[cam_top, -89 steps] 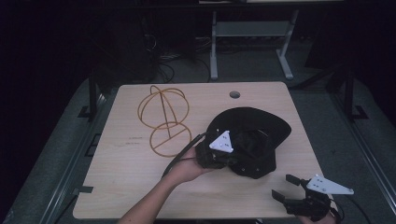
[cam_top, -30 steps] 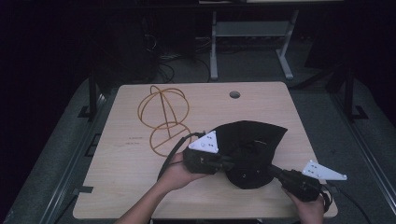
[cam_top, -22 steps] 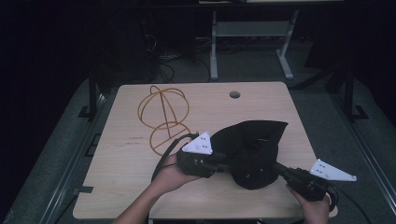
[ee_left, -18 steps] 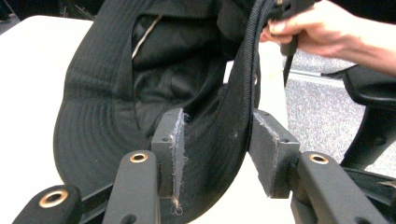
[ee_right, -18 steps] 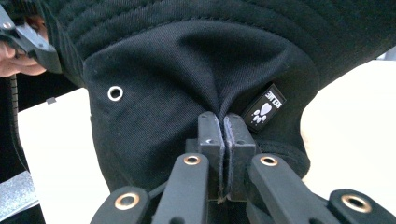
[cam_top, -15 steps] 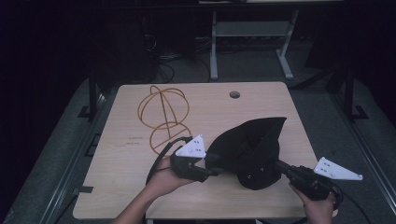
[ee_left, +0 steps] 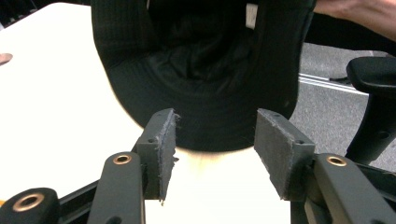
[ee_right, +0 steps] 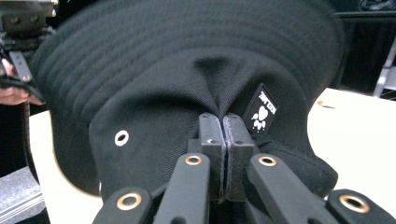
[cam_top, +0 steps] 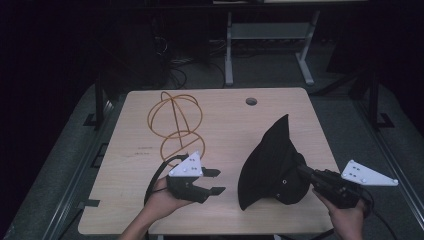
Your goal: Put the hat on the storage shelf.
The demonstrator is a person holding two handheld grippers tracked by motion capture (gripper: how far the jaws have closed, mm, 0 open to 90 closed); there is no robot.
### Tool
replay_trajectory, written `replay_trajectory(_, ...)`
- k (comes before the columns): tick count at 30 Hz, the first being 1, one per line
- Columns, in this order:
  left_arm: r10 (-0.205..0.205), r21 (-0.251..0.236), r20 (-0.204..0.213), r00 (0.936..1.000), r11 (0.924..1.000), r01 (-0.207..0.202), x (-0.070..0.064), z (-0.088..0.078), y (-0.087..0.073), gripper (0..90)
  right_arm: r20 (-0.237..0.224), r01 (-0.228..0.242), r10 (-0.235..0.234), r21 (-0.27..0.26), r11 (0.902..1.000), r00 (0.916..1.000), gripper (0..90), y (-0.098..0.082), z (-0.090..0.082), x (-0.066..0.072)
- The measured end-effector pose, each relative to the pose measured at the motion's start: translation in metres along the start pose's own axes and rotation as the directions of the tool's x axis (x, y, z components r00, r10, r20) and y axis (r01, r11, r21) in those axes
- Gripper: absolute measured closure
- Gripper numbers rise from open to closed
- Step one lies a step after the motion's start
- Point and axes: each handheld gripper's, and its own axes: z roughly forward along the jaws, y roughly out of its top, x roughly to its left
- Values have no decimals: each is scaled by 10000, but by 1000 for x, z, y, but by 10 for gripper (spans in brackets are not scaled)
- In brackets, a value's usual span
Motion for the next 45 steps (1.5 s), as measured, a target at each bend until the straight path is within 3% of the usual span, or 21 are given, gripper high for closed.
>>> replay_trajectory(8, -240, -66, -226, 9995, 9997, 238, -3, -1, -19, 434, -45, -14, 14, -11, 10000, 10000, 883, 19, -2, -3)
replay_trajectory(15, -681, -182, -377, 9970, 9976, 675, -2, 0, -39, 412, -203, -301, 299, -131, 9995, 9993, 883, 39, 0, -9)
replay_trajectory(20, -736, -187, -511, 9960, 9972, 728, -1, 0, -47, 404, -226, -329, 323, -299, 9990, 9992, 883, 52, 5, -11)
replay_trajectory(33, -766, -197, -612, 9952, 9970, 755, 1, -1, -59, 376, -511, -505, 487, -351, 9981, 9975, 881, 85, 21, -13)
replay_trajectory(37, -901, -61, -357, 9953, 9959, 899, 1, 2, -61, 395, -590, -472, 455, -280, 9985, 9972, 881, 94, 26, -12)
replay_trajectory(45, -877, -106, -309, 9957, 9961, 875, -1, 6, -62, 355, -707, -386, 369, -235, 9990, 9968, 881, 110, 38, -11)
